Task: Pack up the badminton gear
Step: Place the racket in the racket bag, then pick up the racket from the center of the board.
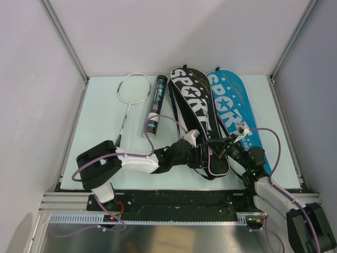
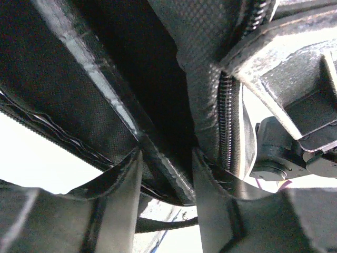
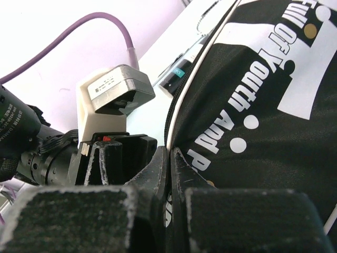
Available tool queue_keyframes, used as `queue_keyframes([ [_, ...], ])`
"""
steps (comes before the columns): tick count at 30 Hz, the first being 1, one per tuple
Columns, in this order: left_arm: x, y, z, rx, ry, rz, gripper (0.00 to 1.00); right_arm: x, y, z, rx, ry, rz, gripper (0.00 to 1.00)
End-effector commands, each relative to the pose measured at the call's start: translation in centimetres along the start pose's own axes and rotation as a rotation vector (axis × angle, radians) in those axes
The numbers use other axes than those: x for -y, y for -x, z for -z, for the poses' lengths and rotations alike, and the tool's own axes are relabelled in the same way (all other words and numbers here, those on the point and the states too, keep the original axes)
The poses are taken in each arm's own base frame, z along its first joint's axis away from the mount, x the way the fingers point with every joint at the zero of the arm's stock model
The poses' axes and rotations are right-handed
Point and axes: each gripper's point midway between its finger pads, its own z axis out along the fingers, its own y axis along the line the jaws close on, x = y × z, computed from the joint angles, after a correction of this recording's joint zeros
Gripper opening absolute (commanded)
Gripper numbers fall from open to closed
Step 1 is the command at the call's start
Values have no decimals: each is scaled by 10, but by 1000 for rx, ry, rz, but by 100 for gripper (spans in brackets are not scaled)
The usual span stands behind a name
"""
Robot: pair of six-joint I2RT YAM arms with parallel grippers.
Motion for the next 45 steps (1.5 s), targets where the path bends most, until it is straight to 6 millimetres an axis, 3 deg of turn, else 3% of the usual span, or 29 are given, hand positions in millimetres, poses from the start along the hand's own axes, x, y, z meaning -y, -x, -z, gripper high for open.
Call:
queue_keyframes([
  [1,58,45,18,156,-163,-74,51,-6,8,4,44,16,30,0],
  [4,61,48,26,160,-178,-69,58,-2,7,8,50,4,32,0],
  [9,59,47,31,154,-179,-37,61,-1,8,9,53,4,33,0],
  [18,72,62,35,180,-209,-8,52,0,7,10,52,6,31,0],
  [27,57,78,62,265,-141,-41,53,2,8,11,58,0,34,0],
  [30,46,94,79,307,-70,-105,54,3,7,12,54,-4,27,0],
  [33,5,112,106,324,140,-181,55,3,6,13,54,-5,21,0],
  [38,-75,158,196,350,627,-364,63,0,10,14,68,4,28,0],
  [41,-123,175,243,338,793,-315,65,-1,14,14,79,4,33,0],
  [45,-182,174,275,273,893,-145,67,-2,16,15,83,2,31,0],
])
